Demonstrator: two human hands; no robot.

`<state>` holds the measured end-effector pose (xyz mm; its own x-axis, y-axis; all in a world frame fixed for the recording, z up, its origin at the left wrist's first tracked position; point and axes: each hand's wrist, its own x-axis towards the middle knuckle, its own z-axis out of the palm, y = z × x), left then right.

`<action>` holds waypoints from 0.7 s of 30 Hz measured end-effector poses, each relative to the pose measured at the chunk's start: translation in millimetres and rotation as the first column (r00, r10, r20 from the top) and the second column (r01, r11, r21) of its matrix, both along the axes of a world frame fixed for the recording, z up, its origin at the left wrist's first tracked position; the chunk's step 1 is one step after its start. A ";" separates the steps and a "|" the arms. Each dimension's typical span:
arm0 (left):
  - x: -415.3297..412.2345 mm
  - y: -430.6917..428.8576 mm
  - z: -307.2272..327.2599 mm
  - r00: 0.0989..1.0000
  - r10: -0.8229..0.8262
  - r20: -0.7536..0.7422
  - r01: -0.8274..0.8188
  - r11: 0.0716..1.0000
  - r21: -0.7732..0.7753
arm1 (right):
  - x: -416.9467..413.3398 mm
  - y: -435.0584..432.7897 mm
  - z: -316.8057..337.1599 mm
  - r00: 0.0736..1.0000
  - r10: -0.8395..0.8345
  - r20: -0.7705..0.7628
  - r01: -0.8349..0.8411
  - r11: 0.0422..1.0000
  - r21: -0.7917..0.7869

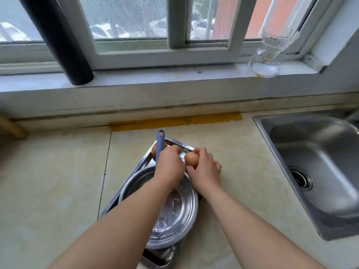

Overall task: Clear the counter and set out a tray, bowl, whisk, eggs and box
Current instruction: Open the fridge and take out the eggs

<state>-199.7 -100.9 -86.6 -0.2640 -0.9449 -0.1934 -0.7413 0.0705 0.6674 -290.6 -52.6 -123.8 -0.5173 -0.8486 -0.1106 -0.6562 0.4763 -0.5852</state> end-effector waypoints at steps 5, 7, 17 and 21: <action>4.1 -7.4 1.4 0.999 0.034 0.026 -0.034 0.999 0.015 | -5.0 -0.7 8.3 0.999 0.019 -0.026 -0.017 0.996 0.082; 4.7 -6.8 3.6 0.999 0.034 0.026 -0.034 0.999 0.016 | -6.1 -0.6 10.7 0.999 0.028 -0.039 -0.023 0.994 0.108; 3.0 1.8 17.5 1.000 0.007 -0.030 -0.006 1.000 0.026 | -6.6 6.1 21.8 0.999 0.004 0.049 -0.008 0.996 0.086; -2.5 6.0 24.5 0.997 -0.048 -0.066 0.049 0.999 0.016 | -11.1 12.6 33.2 0.986 -0.090 0.143 0.087 0.996 0.032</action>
